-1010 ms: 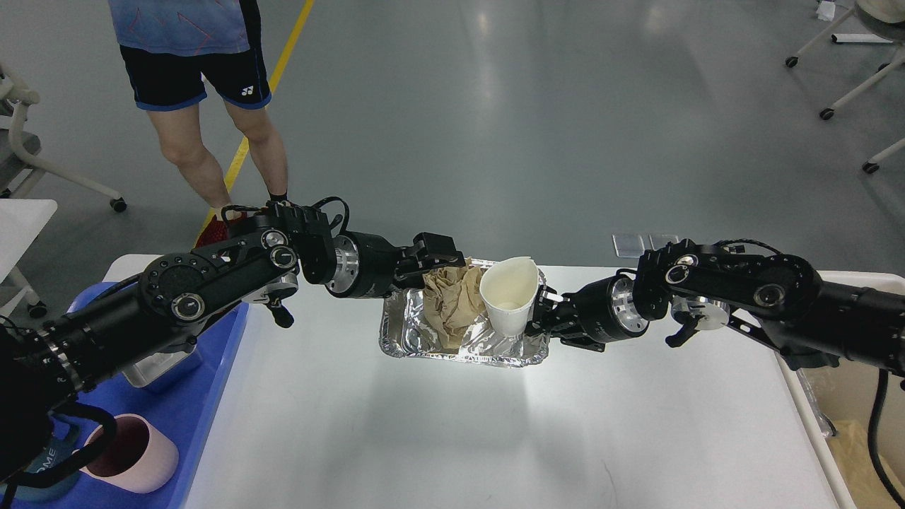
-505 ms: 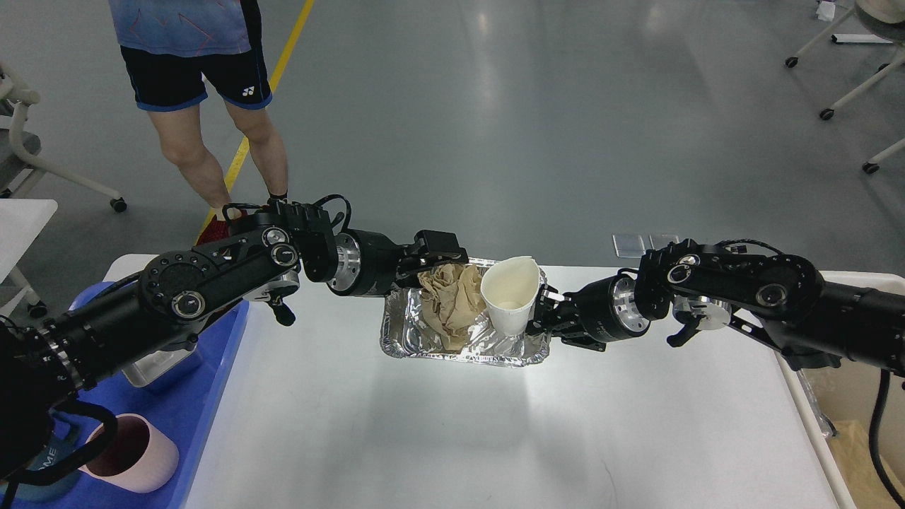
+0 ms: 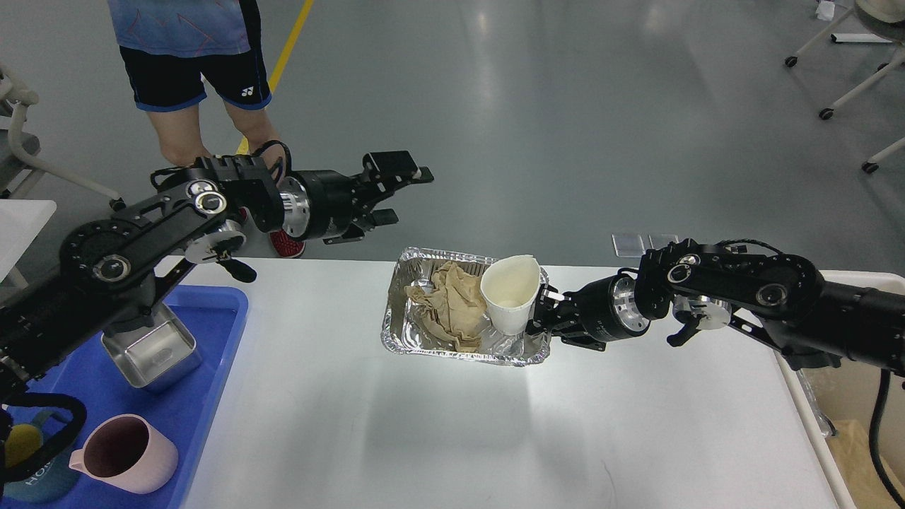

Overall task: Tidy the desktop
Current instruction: 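Raise the left gripper away from the foil tray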

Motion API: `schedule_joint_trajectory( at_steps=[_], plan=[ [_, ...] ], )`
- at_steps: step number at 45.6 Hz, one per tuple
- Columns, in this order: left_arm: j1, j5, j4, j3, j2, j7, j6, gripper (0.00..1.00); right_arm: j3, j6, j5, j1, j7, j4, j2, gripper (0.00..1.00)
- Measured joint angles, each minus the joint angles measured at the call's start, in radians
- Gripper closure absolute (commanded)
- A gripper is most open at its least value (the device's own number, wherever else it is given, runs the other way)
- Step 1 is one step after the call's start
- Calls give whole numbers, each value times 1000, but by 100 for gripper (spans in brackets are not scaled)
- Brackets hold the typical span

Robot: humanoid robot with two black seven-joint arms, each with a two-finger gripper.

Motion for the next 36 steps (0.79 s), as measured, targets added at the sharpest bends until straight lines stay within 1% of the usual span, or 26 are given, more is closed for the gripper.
schedule_joint_trajectory(
  at_steps=[7, 11, 12, 15, 19, 23, 26, 32, 34, 36],
  plan=[
    [90, -92, 1, -155, 26, -2, 17, 4, 0, 0, 0, 0, 0, 0, 0, 100],
    [165, -152, 7, -277, 20, -3, 34, 4, -1, 0, 0, 0, 0, -1, 0, 100],
    [201, -181, 13, -337, 14, -4, 40, 4, -1, 0, 0, 0, 0, -1, 0, 100],
    [250, -225, 25, -416, -2, -5, 51, 3, -1, 0, 0, 0, 0, -1, -1, 100],
    [304, -285, 67, -494, -43, -5, 69, 3, -1, 0, 0, -2, 0, -1, -3, 100],
    [332, -333, 129, -555, -76, -10, 79, 3, -1, 0, 0, -3, 0, -1, -5, 100],
    [342, -367, 183, -596, -91, -30, 80, 3, -1, 0, 0, -3, 0, -1, -7, 100],
    [347, -448, 289, -657, -106, -110, 84, 3, -1, 0, 0, -3, 0, -1, -10, 100],
    [346, -480, 312, -668, -112, -132, 88, 3, -1, 0, 0, -3, 0, -1, -10, 100],
    [346, -504, 325, -673, -120, -143, 94, 3, -1, 0, 0, -3, 0, -1, -10, 100]
  ],
)
